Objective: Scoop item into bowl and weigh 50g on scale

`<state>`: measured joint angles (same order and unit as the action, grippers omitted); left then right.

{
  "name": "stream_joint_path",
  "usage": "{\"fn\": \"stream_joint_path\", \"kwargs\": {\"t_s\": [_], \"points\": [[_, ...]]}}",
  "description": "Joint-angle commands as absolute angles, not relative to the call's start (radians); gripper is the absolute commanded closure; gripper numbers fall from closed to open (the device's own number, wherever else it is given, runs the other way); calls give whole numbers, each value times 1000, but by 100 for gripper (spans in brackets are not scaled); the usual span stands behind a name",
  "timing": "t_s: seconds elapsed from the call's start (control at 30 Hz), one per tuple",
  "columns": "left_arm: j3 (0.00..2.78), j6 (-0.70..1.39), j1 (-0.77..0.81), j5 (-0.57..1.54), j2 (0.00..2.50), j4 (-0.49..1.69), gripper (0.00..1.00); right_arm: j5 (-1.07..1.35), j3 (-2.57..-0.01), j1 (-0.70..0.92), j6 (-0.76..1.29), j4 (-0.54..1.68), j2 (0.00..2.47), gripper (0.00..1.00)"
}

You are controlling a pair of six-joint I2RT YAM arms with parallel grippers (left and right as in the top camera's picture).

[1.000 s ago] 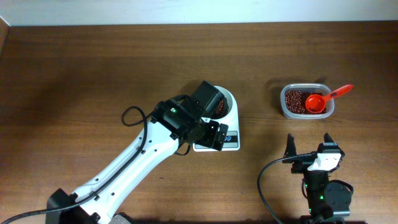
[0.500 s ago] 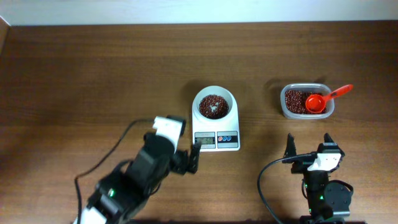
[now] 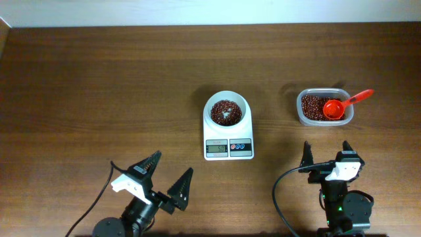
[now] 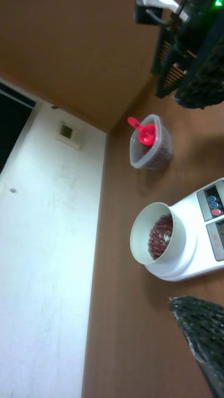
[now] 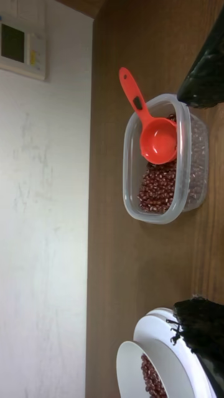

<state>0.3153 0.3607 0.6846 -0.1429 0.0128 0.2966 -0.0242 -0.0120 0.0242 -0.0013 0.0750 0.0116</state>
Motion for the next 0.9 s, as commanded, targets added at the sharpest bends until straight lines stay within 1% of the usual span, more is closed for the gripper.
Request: {"fn": "stream_joint_path", "kwargs": {"t_s": [0.0,0.13,0.2,0.27,0.37,0.4,0.57,0.63,0.7,0.8,0.87], "points": [[224,392,685,-132,5,161,1,-19,-6,33,-4,80,4,1],[6,400,685,-129,5,-197,1,-19,-6,33,-4,80,4,1],[8,403,685,-139,5,-178,1,-19,-6,33,-4,80,4,1],[8,402,674,-165,5,-97,1,-19,-6,33,-4,80,4,1],[8,402,593,-260,5,35,1,-19,-6,33,-4,80,4,1],[8,318,526,-270,5,61,1,-19,-6,33,-4,80,4,1],[9,33,312,-221,5,65,1,-19,-6,33,-4,80,4,1],[9,24,255,-224,5,65,1,-19,-6,33,-4,80,4,1],[9,-33,198,-224,5,65,1,-19,-6,33,-4,80,4,1],[9,-124,157,-225,5,65,1,-19,-6,33,-4,80,4,1],[9,-129,156,-225,5,65,1,-19,-6,33,-4,80,4,1]]}}
